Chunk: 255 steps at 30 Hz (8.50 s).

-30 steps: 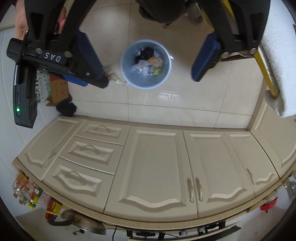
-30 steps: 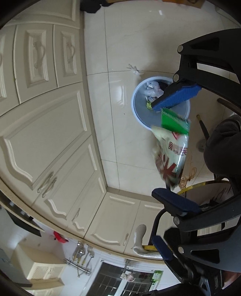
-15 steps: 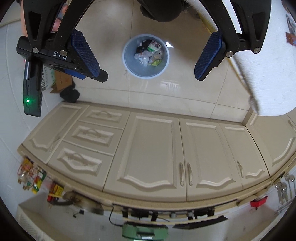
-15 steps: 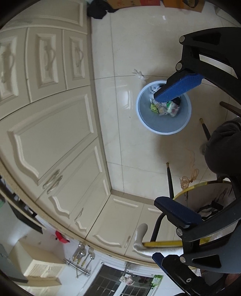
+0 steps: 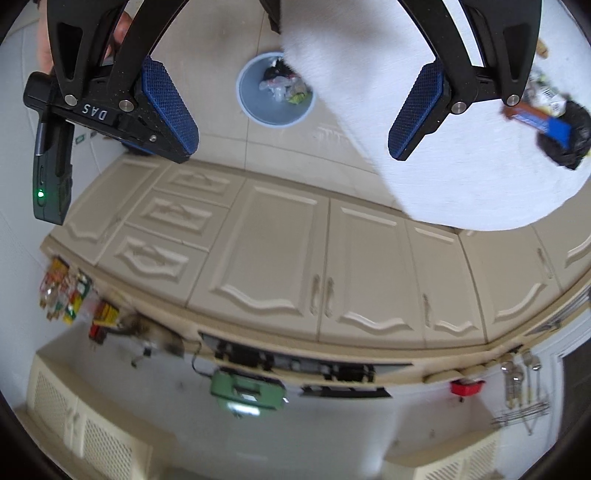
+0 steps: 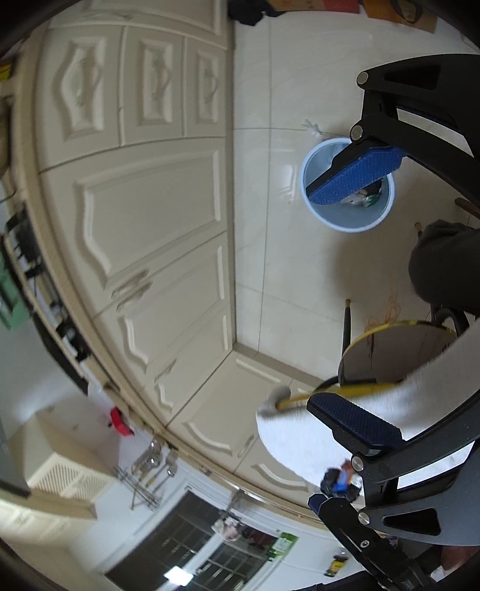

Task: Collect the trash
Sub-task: 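Move both tools back over the table, then grasp the second walnut with left tool while right tool grasps blue snack wrapper, then carry walnut and blue wrapper to the blue bin and open both tools, then move both tools back over the table, then grasp the black plastic bag with left tool while right tool grasps the drink carton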

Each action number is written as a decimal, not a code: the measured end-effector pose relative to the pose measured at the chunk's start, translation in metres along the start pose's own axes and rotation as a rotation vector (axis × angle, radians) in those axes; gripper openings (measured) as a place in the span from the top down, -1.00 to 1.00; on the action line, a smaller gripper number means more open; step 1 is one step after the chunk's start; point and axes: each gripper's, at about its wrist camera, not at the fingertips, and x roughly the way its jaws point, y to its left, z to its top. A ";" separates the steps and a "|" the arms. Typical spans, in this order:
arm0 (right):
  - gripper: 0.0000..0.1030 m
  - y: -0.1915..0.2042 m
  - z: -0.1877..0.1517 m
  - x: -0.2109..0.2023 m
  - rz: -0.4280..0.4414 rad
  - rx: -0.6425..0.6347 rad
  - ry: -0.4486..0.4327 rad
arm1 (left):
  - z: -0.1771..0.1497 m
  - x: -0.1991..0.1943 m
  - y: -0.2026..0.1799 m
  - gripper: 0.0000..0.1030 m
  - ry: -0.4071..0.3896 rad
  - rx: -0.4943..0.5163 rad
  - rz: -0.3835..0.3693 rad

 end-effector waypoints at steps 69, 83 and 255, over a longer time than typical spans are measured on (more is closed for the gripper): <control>-1.00 0.278 -0.095 0.157 0.224 -0.557 0.324 | -0.130 -0.052 0.203 0.40 0.075 -0.271 0.322; 0.09 0.315 -0.105 0.228 0.330 -0.619 0.450 | -0.136 -0.066 0.227 0.55 0.032 -0.366 0.307; -0.33 0.344 -0.159 0.216 0.105 -0.845 0.334 | -0.130 -0.222 0.213 -0.98 -0.065 -0.461 0.368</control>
